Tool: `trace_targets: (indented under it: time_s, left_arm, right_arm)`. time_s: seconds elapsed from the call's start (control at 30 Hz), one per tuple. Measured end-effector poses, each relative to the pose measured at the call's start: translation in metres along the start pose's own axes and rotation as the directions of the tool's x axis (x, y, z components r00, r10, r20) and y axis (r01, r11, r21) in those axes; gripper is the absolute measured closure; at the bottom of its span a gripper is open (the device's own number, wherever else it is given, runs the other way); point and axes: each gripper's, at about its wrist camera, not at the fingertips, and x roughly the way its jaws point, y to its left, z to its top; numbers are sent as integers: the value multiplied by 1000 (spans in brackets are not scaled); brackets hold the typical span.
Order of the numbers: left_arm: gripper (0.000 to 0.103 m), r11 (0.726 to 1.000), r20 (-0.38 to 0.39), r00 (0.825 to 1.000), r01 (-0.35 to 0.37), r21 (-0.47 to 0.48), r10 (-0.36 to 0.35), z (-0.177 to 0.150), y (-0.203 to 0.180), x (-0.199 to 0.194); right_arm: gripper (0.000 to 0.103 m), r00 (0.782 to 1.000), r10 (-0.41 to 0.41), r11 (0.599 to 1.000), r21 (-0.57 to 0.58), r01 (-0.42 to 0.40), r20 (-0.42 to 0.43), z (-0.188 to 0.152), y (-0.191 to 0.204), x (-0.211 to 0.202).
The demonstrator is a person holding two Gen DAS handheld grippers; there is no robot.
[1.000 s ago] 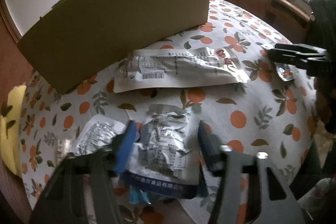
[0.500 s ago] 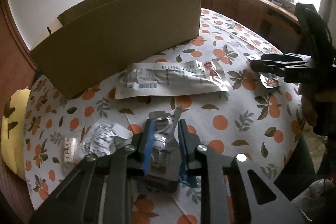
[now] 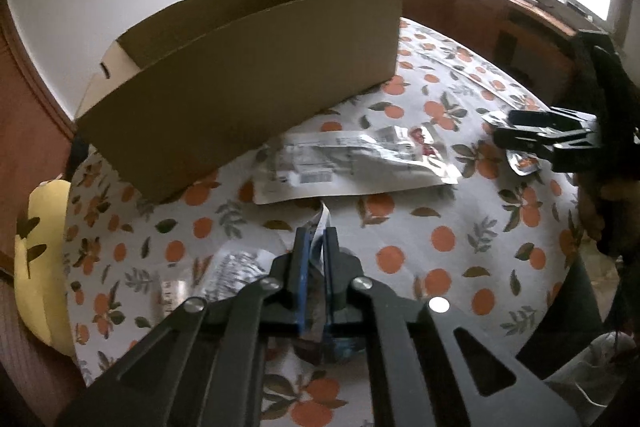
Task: Organize snacks
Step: 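Close the left gripper on a white foil pouch, then grasp the orange-striped foil pouch with the right gripper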
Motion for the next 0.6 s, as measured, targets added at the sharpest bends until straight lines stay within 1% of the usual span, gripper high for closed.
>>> trace_targets:
  time_s: [0.03, 0.07, 0.1, 0.13, 0.17, 0.27, 0.33, 0.37, 0.43, 0.53, 0.6]
  left_arm:
    - [99, 1000, -1, 1000, -17, -10, 17, 0, 4, 0]
    - [98, 1000, -4, 1000, -17, -10, 17, 0, 6, 1]
    - [98, 1000, -7, 1000, -4, -11, 4, 0, 9, 1]
    - [95, 1000, -11, 1000, 7, -18, -7, 1, 11, 1]
    - [94, 1000, -14, 1000, 7, -26, -7, 1, 13, 2]
    - [93, 1000, -18, 1000, 8, -10, -8, 1, 13, 2]
    - [93, 1000, -47, 999, 3, -2, -3, -1, 13, 8]
    - [93, 1000, -34, 999, -2, 7, 2, -2, 12, 7]
    - [94, 1000, -36, 999, 19, 8, -19, -3, 12, 6]
    - [93, 1000, -28, 1000, -6, 11, 7, -3, 12, 6]
    - [92, 1000, -29, 1000, -3, 9, 3, -4, 12, 6]
  right_arm:
    - [16, 1000, -1, 1000, 0, 1, 0, 0, 0, 0]
    - [16, 1000, -2, 1000, 0, 2, 0, 0, 0, 0]
    - [16, 1000, -2, 1000, -1, 2, -2, 0, 0, 0]
    - [16, 1000, -3, 1000, -2, 3, -2, 0, 1, 0]
    - [16, 1000, -3, 1000, -2, 3, -1, 0, 1, 0]
    - [16, 1000, -1, 1000, 1, 1, 0, 0, 1, 0]
    - [16, 1000, -2, 1000, -2, 2, -1, 0, 1, 0]
    - [16, 1000, -2, 1000, -2, 2, -2, 0, 0, 1]
    - [16, 1000, 1, 1000, 0, -1, -2, 0, 0, 0]
    - [16, 1000, -1, 1000, -1, 1, -2, 0, 1, 1]
    - [16, 1000, -2, 1000, -1, 2, -2, 0, 1, 0]
